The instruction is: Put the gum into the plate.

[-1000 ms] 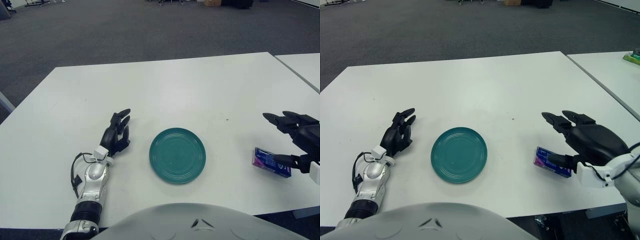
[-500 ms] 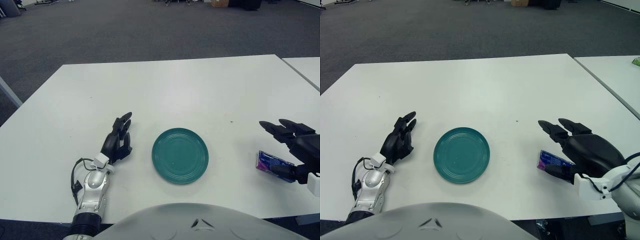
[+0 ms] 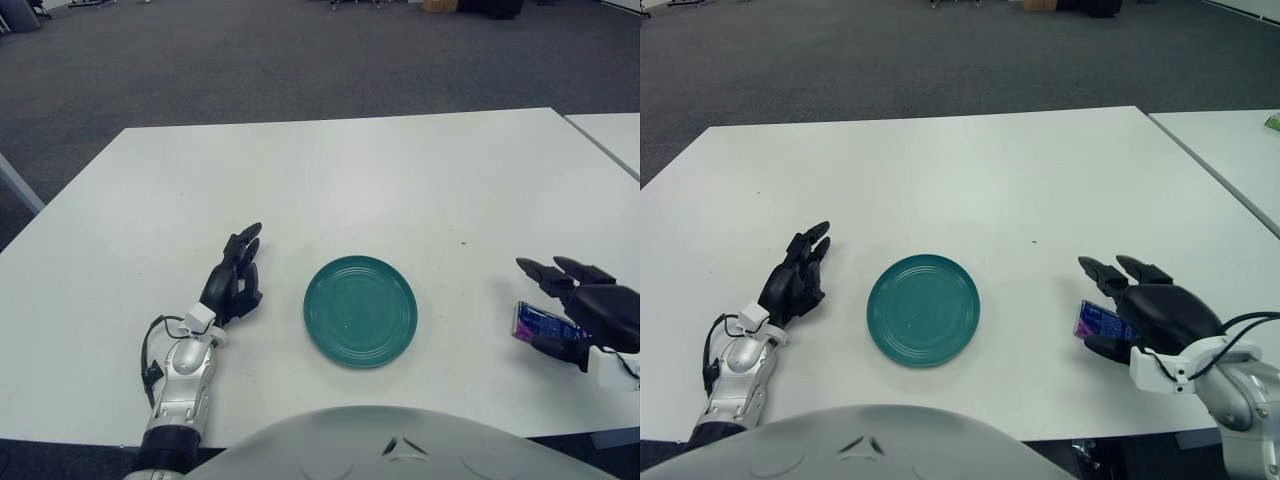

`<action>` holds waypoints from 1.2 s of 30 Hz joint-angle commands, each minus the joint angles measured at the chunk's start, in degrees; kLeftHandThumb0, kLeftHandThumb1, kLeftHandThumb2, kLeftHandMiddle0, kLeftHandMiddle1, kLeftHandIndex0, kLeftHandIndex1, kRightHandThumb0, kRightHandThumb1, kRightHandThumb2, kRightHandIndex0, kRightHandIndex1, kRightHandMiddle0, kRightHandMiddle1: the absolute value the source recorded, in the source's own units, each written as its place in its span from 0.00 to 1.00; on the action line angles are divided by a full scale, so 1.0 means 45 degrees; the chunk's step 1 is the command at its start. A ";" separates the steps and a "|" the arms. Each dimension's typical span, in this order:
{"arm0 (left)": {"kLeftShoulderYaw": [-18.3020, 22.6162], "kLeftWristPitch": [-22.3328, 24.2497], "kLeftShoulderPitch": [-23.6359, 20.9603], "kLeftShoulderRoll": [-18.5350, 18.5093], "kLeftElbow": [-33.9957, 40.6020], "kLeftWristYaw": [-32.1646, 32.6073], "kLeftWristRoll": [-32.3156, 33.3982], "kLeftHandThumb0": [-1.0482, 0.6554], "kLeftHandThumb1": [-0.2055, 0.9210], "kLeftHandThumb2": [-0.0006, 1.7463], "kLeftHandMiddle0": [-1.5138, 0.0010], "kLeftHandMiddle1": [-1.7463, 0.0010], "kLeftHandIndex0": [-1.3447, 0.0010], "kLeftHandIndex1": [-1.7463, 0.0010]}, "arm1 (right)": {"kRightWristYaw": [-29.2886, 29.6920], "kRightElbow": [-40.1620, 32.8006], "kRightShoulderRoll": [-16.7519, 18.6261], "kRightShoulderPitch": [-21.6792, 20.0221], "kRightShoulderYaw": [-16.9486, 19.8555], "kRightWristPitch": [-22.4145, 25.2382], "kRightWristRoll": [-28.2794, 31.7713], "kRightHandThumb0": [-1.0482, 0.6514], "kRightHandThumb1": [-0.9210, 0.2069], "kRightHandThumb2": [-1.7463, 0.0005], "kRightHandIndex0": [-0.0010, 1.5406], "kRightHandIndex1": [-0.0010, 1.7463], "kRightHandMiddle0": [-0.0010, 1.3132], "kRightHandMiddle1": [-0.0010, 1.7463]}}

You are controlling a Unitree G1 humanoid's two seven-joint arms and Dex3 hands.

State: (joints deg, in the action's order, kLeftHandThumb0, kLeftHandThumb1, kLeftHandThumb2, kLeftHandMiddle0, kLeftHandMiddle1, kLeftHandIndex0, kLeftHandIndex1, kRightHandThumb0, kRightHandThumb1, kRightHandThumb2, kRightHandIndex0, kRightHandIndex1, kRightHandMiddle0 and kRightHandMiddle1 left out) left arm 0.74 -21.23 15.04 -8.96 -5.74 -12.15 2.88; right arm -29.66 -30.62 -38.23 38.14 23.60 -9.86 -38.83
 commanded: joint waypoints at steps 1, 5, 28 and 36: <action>-0.0397 0.2072 0.0312 -0.0245 0.2261 -0.0365 0.0268 0.06 1.00 0.57 0.87 1.00 1.00 0.86 | 0.0862 0.0724 0.0623 0.0095 -0.0439 0.0026 -0.0350 0.00 0.00 0.59 0.00 0.00 0.00 0.00; -0.0313 0.3109 0.0341 -0.0459 0.2898 -0.0831 0.0813 0.06 1.00 0.57 0.88 1.00 1.00 0.88 | 0.1350 0.1270 0.0614 -0.0043 -0.0770 0.0113 -0.0429 0.00 0.00 0.58 0.00 0.00 0.00 0.00; 0.0244 0.3556 0.0668 -0.0298 0.3691 -0.1090 0.1465 0.08 1.00 0.54 0.84 0.99 1.00 0.90 | 0.3527 0.3942 0.0625 0.0113 -0.2187 0.0902 -0.0098 0.00 0.00 0.54 0.00 0.00 0.00 0.00; 0.0255 0.4082 0.0583 -0.0668 0.3719 -0.1668 0.1806 0.09 1.00 0.55 0.83 0.99 1.00 0.88 | 0.3795 0.4636 0.0492 0.0378 -0.2480 0.1294 -0.0112 0.00 0.00 0.53 0.03 0.01 0.00 0.00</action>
State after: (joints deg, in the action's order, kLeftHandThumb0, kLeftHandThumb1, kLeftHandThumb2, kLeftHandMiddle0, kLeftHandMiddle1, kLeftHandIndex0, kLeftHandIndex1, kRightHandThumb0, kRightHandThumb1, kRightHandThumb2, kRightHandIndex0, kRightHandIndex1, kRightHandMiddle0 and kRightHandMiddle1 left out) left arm 1.34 -4.10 18.43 -10.52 11.09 -18.42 10.25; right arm -11.78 -11.78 -37.88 37.04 13.65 -6.44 -39.34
